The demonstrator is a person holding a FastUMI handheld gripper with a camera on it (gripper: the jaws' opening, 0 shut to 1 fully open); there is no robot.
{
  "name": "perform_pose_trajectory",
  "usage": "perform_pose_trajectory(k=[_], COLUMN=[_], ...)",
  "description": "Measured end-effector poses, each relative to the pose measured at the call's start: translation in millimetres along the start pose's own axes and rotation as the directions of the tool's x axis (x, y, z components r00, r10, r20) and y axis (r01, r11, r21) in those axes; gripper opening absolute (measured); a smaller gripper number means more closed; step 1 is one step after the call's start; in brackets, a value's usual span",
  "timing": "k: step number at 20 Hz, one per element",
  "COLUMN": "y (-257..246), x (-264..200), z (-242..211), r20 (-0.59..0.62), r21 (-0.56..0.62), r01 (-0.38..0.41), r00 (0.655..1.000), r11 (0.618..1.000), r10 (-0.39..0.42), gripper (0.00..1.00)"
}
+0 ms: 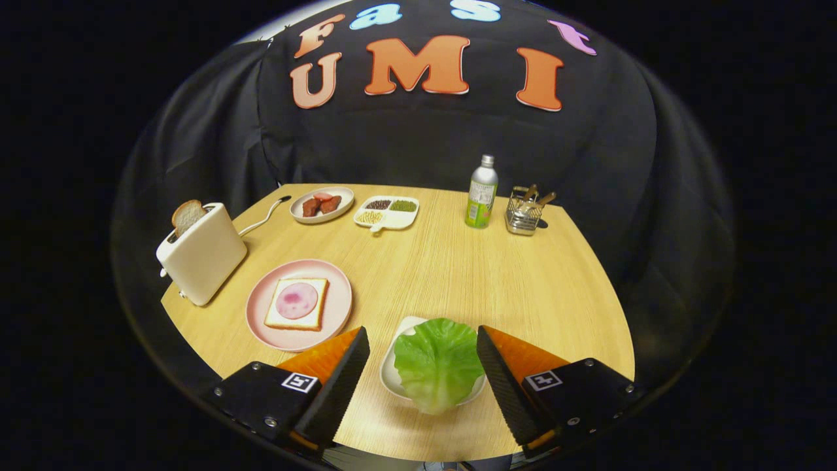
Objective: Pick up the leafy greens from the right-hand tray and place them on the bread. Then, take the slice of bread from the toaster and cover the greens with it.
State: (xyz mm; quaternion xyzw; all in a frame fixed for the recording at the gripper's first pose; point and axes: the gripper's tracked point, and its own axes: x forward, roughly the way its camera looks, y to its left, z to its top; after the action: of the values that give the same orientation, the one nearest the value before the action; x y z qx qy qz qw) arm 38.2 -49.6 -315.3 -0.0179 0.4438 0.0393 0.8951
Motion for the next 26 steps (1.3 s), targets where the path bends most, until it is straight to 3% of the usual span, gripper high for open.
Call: perform_pose_trajectory(k=[11,18,24,26], y=[-2,-8,-13,-15], x=[59,84,87,88], z=[-56,-82,-80,-79], r20=[-0.289,-0.395,-0.396,-0.389], r21=[-0.043,-0.027,0.017,0.028], r01=[-0.023,0.007,0.012,0.021], r00=[0.957,0.919,0.918,0.921], r11=[0.999,1.0,1.0,0.999], r10=[0.01,-0.017,-0.004,-0.009], gripper=[0.98,0.92,0.75,0.63])
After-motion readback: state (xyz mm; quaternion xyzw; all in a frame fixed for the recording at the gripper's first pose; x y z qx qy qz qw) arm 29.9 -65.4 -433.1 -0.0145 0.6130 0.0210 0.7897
